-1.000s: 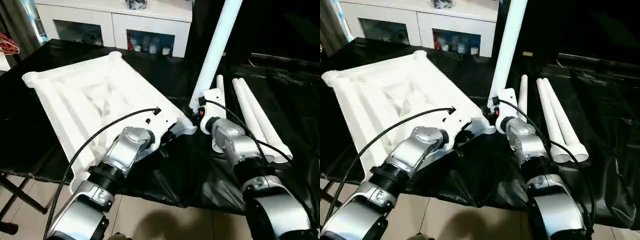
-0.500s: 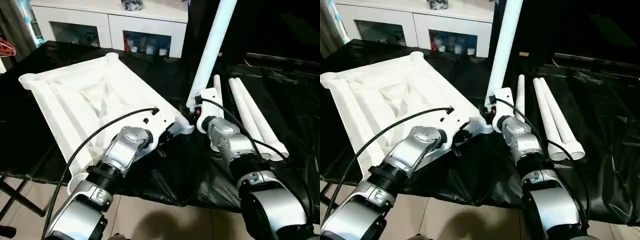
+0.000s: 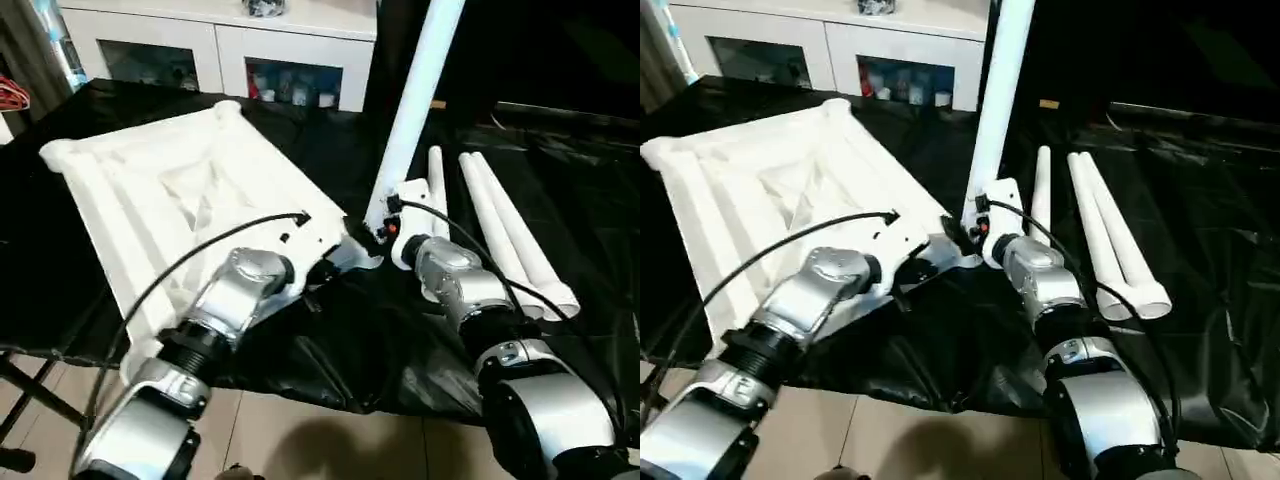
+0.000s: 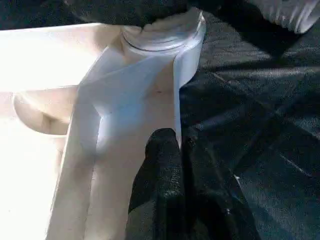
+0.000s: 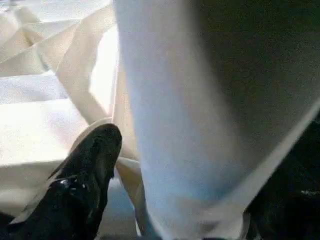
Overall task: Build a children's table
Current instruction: Insert table leg to table base
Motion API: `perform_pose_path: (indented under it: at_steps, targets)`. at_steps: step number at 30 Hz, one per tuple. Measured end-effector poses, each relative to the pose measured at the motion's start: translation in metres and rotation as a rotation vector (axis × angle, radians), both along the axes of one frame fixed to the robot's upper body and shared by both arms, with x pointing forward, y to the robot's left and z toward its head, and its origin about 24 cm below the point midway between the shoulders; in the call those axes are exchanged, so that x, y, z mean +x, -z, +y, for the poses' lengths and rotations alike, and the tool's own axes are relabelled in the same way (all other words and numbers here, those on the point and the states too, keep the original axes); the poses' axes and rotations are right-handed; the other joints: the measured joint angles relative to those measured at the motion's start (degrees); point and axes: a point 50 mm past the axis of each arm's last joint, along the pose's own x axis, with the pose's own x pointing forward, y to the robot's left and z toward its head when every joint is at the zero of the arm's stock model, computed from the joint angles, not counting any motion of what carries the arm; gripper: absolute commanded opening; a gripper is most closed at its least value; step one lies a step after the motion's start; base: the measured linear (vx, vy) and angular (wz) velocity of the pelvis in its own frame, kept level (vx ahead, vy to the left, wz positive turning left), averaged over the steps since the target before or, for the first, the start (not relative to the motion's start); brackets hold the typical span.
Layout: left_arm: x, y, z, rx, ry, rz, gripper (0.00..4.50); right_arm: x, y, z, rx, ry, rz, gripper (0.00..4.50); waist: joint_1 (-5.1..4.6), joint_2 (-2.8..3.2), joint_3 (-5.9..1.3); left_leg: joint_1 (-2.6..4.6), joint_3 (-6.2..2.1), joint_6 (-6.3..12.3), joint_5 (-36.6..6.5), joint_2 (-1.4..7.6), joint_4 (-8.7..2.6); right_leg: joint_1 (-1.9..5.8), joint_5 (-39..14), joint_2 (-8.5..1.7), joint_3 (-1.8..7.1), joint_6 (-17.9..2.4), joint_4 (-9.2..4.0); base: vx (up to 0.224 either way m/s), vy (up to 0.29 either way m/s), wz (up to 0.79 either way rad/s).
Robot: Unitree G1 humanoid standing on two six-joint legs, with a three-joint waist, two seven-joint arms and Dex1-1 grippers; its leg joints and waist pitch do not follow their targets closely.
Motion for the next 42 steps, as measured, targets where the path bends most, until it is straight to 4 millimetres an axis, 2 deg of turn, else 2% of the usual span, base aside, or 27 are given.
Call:
perform_pose_path:
  at_steps: [9,26,27,29,31,36,42]
  targets:
    - [-0.001,-0.003,0.008,-0.007,0.081,0.010,0.00,-0.010,0.002,-0.015,-0.028,-0.160,-0.015,3.98,0.40,0.45,0.33,-0.11,0.00,0.01,0.0,0.00,-0.01,-0.07,0.0,0.00,0.00,0.0,0.00,0.000,0.000,0.00]
    - [-0.017,-0.005,0.037,0.001,0.341,0.058,0.00,-0.039,0.007,-0.036,-0.093,-0.451,0.008,3.98,2.10,0.55,0.43,-0.15,0.03,0.05,0.0,0.00,0.01,-0.07,0.0,0.00,0.00,0.0,-0.01,0.000,0.000,0.00]
    - [-0.018,-0.006,0.038,0.007,0.360,0.061,0.00,-0.041,0.008,-0.036,-0.092,-0.466,0.012,3.73,2.16,0.55,0.42,-0.14,0.03,0.05,0.0,0.00,0.02,-0.07,0.0,0.00,0.00,0.0,-0.01,0.000,0.000,0.00]
    - [-0.019,-0.006,0.039,0.010,0.379,0.063,0.00,-0.044,0.008,-0.036,-0.093,-0.492,0.013,3.73,2.24,0.57,0.43,-0.14,0.03,0.05,0.0,0.00,0.02,-0.07,0.0,0.00,0.00,0.0,-0.01,0.000,0.000,0.00]
    - [-0.021,-0.006,0.042,0.011,0.395,0.068,0.00,-0.047,0.008,-0.036,-0.095,-0.518,0.014,3.41,2.32,0.58,0.43,-0.13,0.03,0.05,0.0,0.01,0.02,-0.07,0.0,-0.01,0.00,0.0,0.00,0.000,0.000,0.00]
    - [-0.024,-0.006,0.046,0.015,0.420,0.076,0.00,-0.054,0.010,-0.035,-0.082,-0.557,0.021,2.98,2.49,0.59,0.44,-0.13,0.03,0.05,0.0,0.00,0.02,-0.06,0.0,-0.01,0.00,0.0,0.00,0.000,0.000,0.00]
    - [-0.026,-0.006,0.047,0.019,0.439,0.076,0.00,-0.059,0.011,-0.033,-0.075,-0.568,0.015,2.81,2.83,0.61,0.43,-0.10,0.03,0.04,0.0,0.01,0.02,-0.05,0.0,-0.01,0.00,0.0,0.00,0.000,0.000,0.00]
